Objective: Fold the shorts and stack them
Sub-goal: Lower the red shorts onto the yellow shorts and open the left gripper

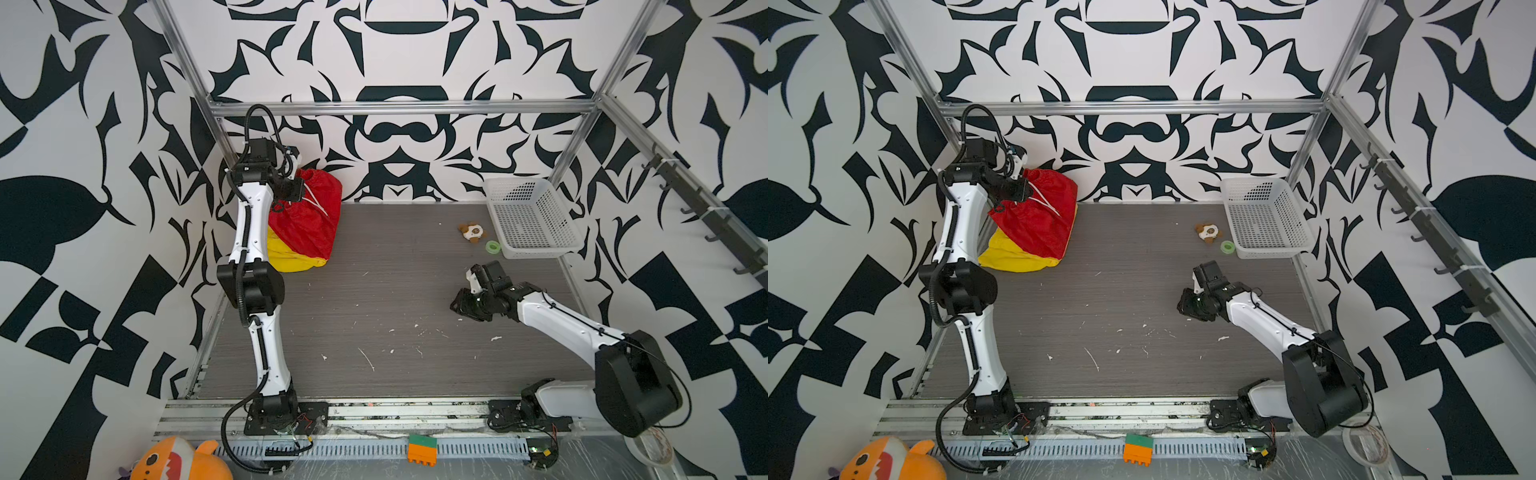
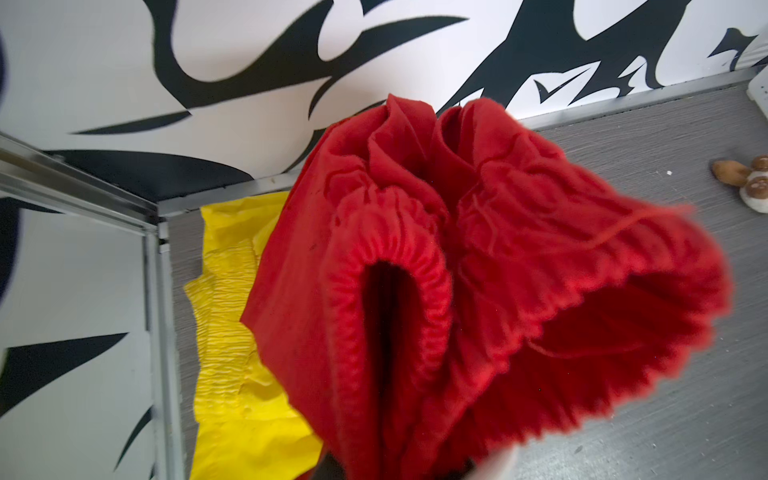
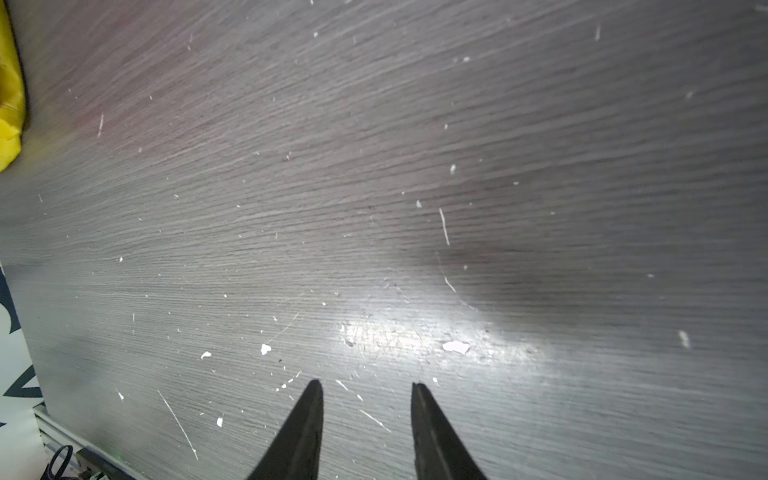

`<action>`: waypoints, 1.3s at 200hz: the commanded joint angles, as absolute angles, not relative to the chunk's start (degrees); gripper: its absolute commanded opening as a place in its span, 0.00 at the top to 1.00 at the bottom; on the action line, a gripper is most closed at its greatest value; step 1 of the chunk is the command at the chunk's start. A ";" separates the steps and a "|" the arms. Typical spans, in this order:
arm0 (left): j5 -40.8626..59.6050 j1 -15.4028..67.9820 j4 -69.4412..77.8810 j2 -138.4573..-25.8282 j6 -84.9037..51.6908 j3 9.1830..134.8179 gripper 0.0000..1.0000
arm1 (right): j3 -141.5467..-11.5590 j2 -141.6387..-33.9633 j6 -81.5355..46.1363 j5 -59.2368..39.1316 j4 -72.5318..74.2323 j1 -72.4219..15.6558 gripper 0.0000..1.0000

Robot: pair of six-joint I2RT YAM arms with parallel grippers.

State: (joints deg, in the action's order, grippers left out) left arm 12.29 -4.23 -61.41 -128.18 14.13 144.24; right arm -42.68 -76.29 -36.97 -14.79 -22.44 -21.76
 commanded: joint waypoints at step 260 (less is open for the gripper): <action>9.07 -10.30 -48.39 -130.37 -8.18 131.98 0.08 | -51.12 -79.08 -36.03 -16.50 -21.84 -21.51 0.60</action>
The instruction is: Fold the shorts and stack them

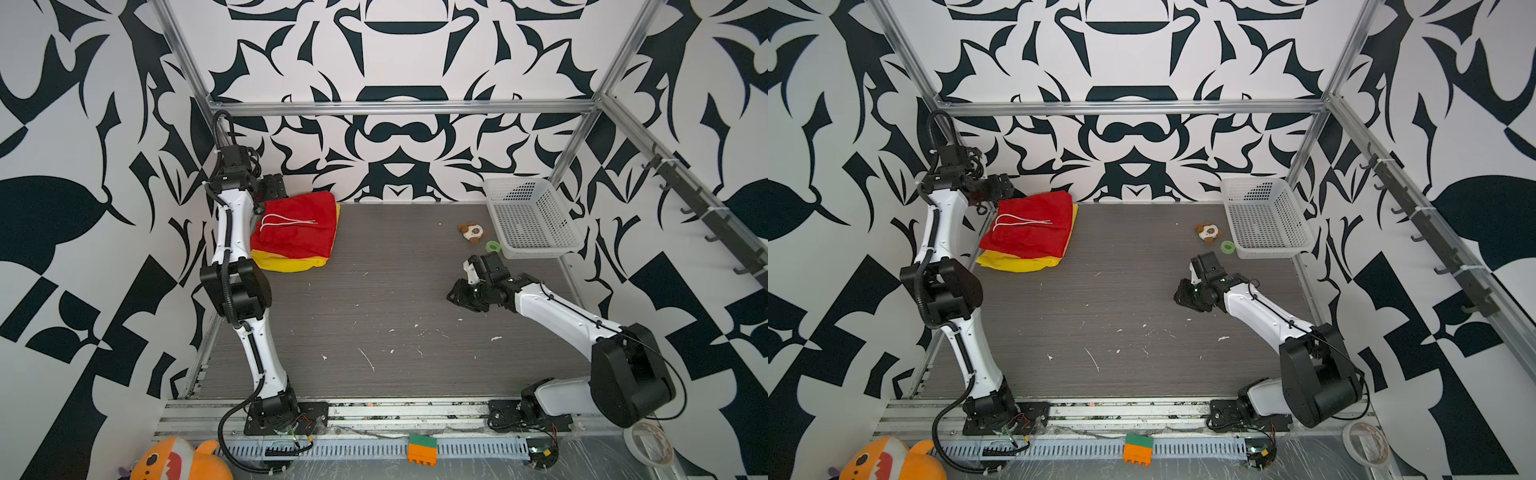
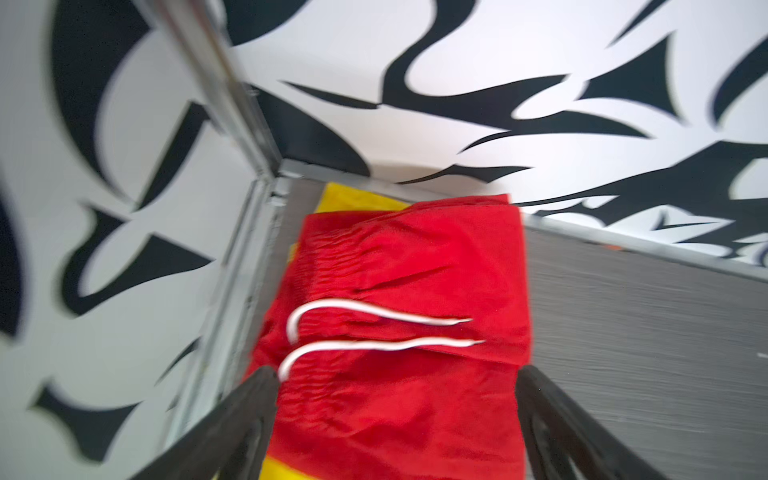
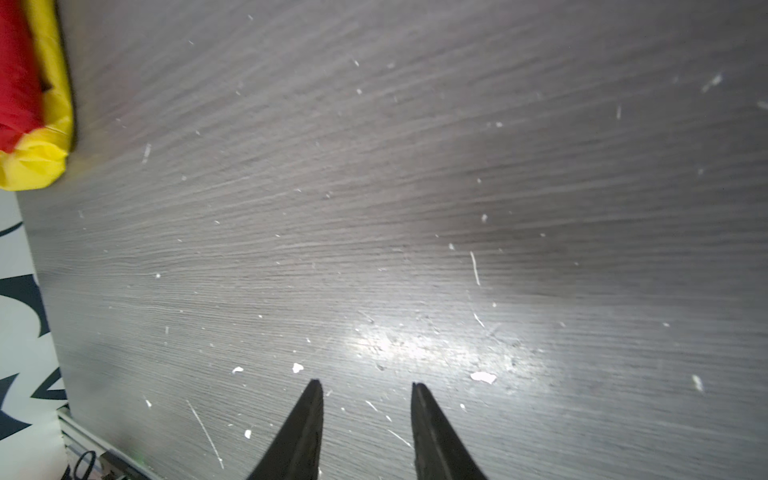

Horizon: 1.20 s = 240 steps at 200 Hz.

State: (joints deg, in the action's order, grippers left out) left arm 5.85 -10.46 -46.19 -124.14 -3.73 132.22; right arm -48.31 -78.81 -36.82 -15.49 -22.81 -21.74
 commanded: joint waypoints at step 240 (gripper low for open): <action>-13.67 -0.95 25.17 -67.39 -4.69 29.67 0.01 | -30.33 -75.10 -3.73 4.96 25.88 -2.55 0.00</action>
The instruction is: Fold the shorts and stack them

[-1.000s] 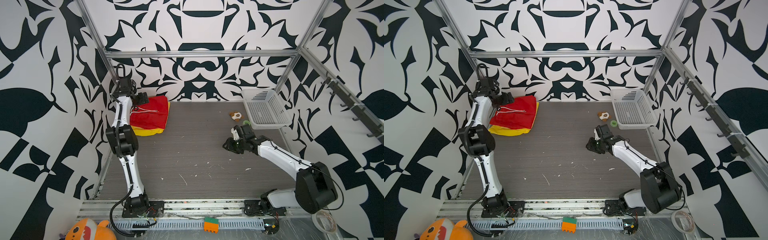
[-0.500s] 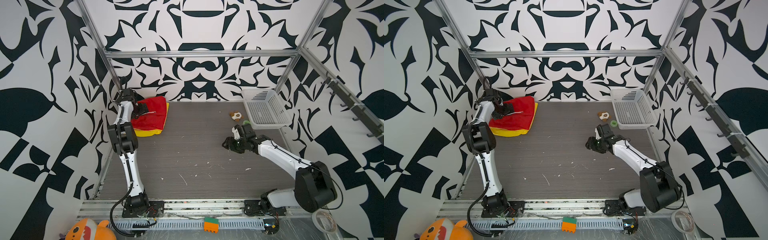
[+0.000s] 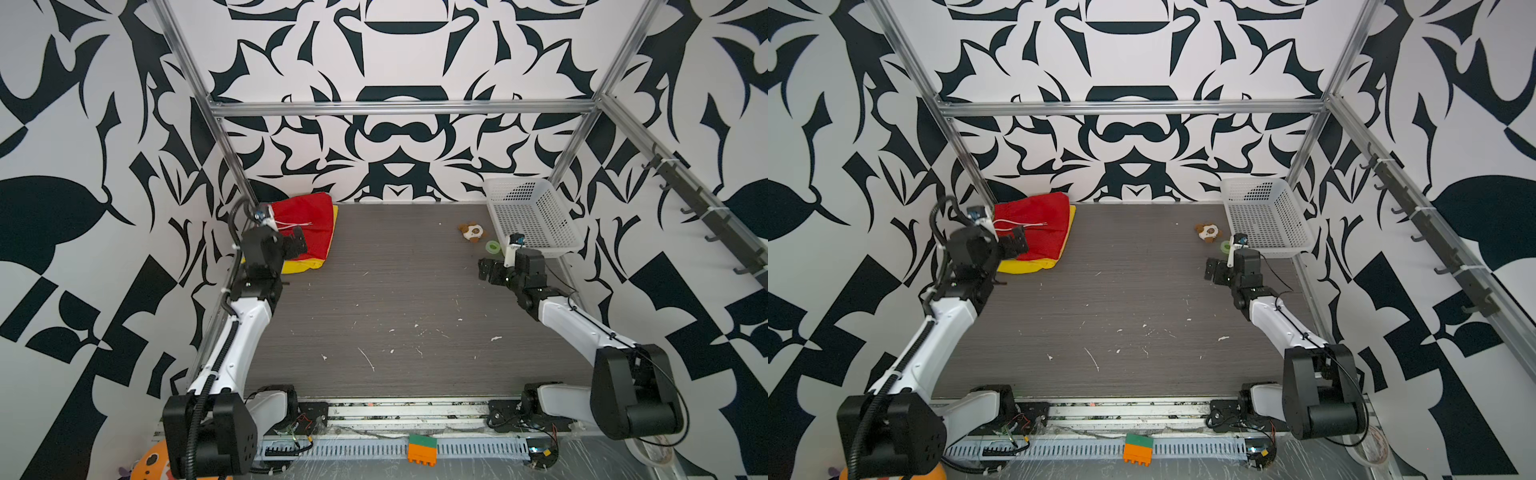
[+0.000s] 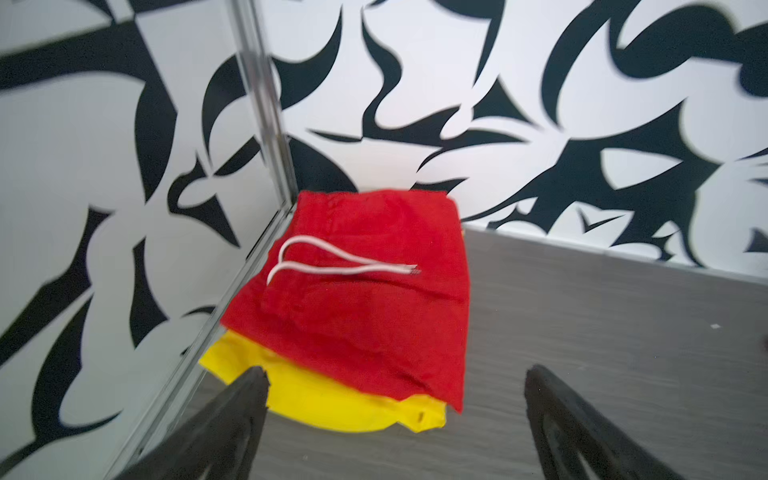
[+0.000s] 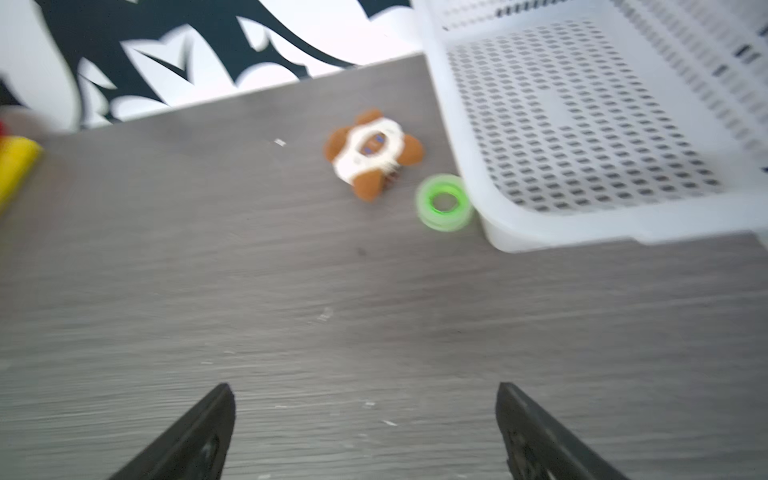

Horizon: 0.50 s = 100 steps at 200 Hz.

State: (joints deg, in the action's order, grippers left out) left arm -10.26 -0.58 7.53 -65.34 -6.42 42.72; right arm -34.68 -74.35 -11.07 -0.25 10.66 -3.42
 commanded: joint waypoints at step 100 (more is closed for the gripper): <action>-11.29 -4.04 52.19 -88.37 -7.87 20.96 0.01 | -20.64 -88.82 -1.09 2.69 51.13 -2.02 0.00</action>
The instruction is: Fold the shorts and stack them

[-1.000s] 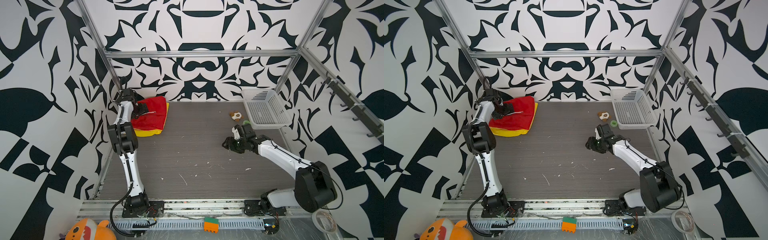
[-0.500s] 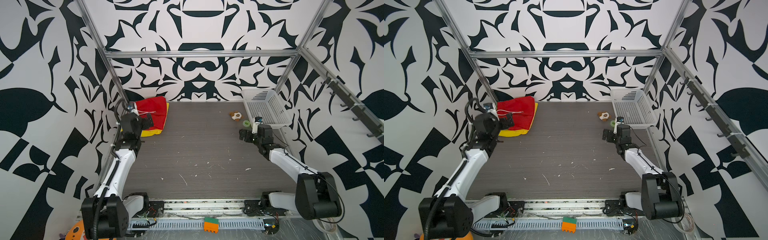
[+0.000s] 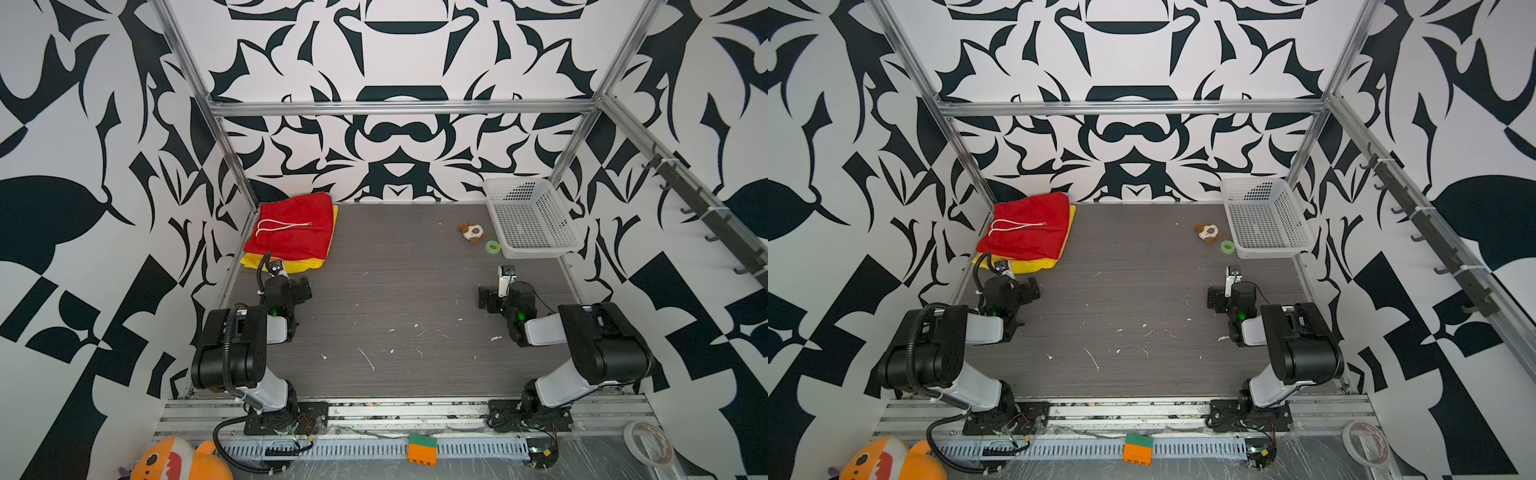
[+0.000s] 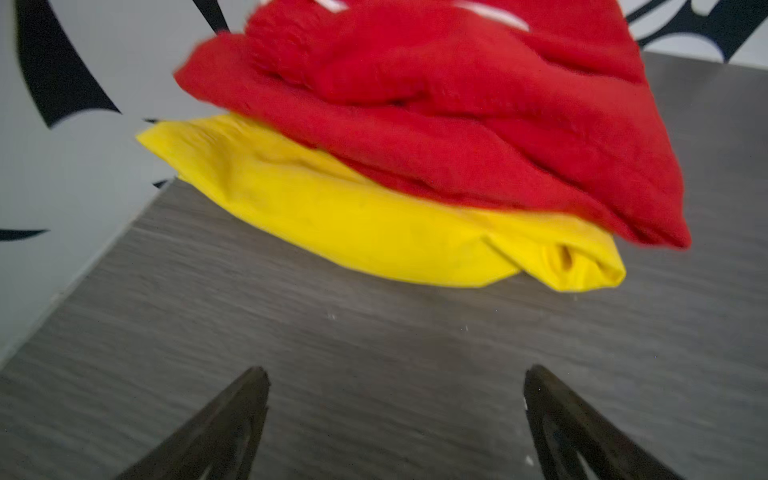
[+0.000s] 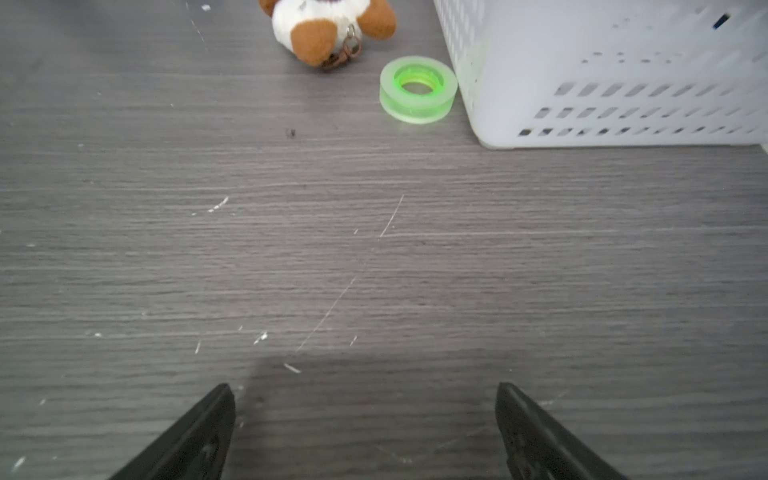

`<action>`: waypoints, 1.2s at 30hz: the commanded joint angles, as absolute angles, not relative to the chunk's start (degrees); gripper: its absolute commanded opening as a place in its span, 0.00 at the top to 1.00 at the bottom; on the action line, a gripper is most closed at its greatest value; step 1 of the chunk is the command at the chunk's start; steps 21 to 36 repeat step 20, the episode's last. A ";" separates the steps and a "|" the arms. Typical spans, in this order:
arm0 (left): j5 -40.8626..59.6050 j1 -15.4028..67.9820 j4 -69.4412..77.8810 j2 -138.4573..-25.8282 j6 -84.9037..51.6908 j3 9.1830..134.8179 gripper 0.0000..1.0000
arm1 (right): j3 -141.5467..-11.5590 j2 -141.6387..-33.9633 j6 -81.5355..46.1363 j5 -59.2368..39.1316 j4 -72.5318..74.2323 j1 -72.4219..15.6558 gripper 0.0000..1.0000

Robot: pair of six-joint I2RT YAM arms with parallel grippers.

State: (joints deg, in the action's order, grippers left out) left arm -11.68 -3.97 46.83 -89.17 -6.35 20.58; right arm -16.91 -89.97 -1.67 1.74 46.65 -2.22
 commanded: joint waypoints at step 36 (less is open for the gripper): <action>-10.85 -3.94 52.45 -88.58 -7.32 20.97 0.01 | -20.01 -88.79 -1.21 2.81 52.30 -2.07 0.00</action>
